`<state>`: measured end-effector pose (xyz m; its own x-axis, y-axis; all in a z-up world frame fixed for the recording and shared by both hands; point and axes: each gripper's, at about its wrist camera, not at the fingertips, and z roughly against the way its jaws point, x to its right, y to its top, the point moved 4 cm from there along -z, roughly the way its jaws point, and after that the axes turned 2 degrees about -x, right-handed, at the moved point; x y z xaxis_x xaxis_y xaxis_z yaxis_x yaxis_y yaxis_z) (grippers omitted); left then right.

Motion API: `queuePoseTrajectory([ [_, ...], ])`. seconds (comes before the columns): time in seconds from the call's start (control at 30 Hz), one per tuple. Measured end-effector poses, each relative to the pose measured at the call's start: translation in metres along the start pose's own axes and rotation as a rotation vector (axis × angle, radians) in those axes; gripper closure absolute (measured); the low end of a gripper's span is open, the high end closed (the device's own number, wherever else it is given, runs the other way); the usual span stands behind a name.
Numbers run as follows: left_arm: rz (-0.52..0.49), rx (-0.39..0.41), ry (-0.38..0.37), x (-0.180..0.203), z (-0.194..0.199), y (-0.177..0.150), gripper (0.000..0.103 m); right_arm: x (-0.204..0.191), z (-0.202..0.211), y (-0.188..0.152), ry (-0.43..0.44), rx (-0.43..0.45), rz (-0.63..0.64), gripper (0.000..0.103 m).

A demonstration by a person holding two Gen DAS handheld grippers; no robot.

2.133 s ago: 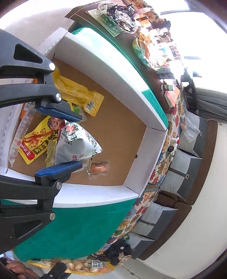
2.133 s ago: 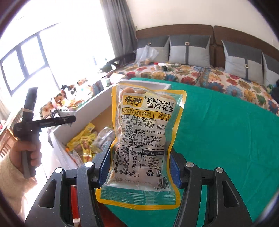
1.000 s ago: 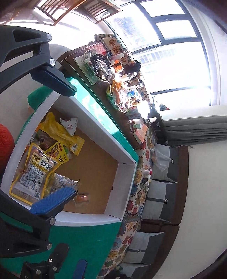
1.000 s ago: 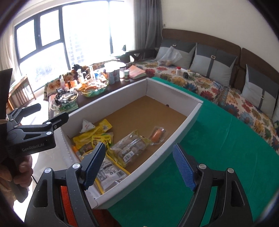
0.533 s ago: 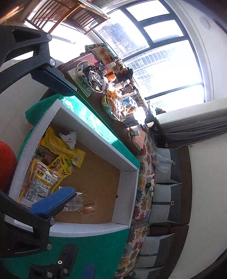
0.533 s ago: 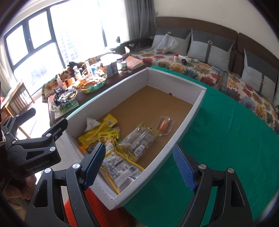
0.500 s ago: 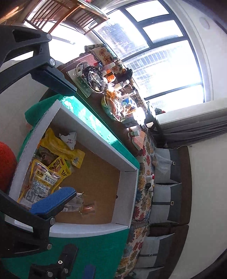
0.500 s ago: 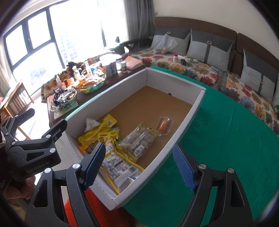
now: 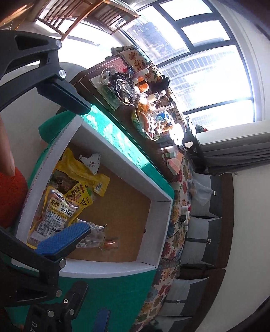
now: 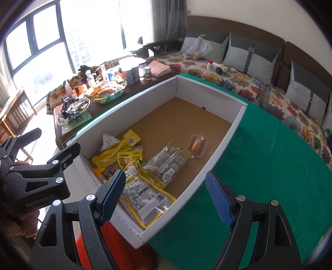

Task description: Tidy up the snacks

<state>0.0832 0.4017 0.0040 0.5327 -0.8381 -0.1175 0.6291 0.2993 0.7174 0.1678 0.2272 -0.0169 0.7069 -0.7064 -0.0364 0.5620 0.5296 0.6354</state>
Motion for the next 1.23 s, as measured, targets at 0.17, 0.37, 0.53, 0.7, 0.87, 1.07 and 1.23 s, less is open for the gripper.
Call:
queuePoseTrajectory([
  [0.17,0.021,-0.007,0.019,-0.004,-0.001,0.000,0.000,-0.003,0.000,0.000,0.007,-0.003,-0.001,0.021],
  [0.37,0.032,-0.003,0.020,-0.009,-0.003,-0.001,0.000,-0.005,-0.005,0.001,0.008,-0.014,0.002,0.021],
  [0.53,0.037,-0.010,0.018,-0.012,-0.007,-0.002,0.000,-0.008,-0.010,0.003,0.015,-0.022,0.001,0.021],
  [0.7,0.046,-0.026,0.013,-0.014,-0.012,-0.001,0.000,-0.011,-0.013,0.006,0.020,-0.025,0.007,0.021],
  [0.87,0.047,-0.033,0.007,-0.014,-0.016,-0.001,0.000,-0.012,-0.018,0.005,0.017,-0.037,0.015,0.021],
  [1.07,0.047,-0.046,-0.005,-0.011,-0.019,-0.002,0.000,-0.009,-0.024,0.004,0.013,-0.049,0.009,0.021],
  [1.23,0.045,-0.060,-0.011,-0.011,-0.022,-0.002,0.000,-0.009,-0.024,0.004,0.014,-0.049,0.008,0.021],
])
